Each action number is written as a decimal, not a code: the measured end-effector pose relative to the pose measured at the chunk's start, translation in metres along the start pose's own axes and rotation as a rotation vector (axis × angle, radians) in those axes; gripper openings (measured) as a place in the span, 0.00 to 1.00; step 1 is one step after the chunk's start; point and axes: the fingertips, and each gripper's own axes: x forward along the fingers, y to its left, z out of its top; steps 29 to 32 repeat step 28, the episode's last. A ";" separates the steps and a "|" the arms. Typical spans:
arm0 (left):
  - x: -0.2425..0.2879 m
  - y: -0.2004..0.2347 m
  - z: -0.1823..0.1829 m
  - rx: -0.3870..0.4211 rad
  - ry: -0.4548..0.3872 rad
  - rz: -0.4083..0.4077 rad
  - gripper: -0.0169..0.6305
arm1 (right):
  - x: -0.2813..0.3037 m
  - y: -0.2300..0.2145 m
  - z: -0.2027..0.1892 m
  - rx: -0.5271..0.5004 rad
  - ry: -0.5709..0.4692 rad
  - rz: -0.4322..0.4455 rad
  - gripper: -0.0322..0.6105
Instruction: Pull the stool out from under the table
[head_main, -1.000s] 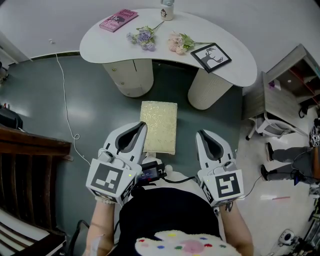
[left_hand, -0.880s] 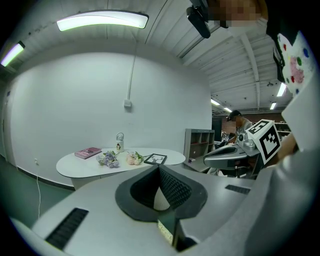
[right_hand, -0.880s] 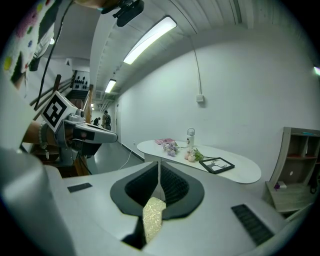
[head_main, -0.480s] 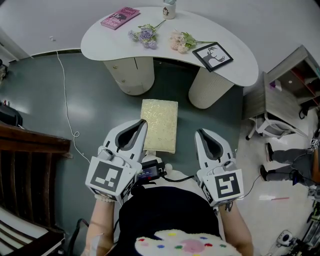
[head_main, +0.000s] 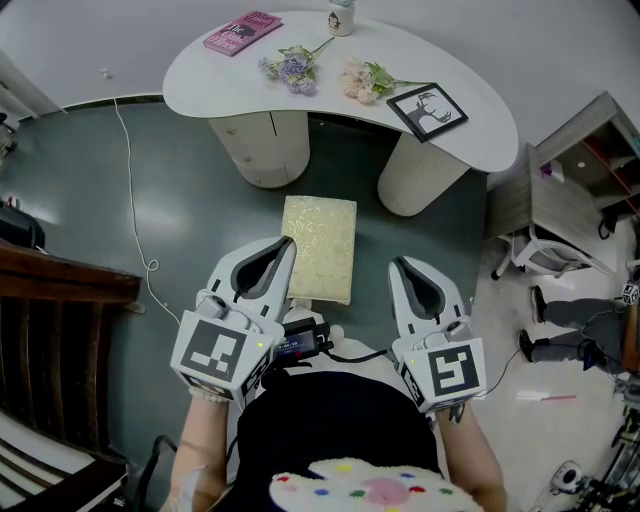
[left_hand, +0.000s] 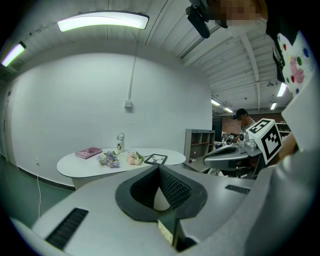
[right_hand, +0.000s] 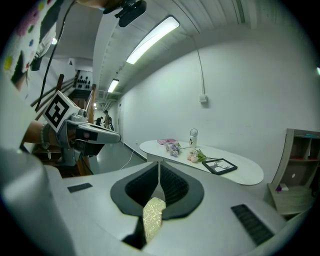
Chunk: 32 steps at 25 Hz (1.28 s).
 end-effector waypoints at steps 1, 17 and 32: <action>0.000 0.000 0.000 0.000 0.000 0.000 0.05 | 0.000 0.000 0.000 -0.001 0.000 0.001 0.11; 0.000 -0.001 -0.001 -0.002 -0.003 0.002 0.05 | 0.001 0.001 -0.002 -0.004 0.008 0.005 0.11; 0.002 -0.002 -0.002 0.006 0.003 -0.003 0.05 | 0.002 0.001 -0.006 -0.002 0.018 0.008 0.11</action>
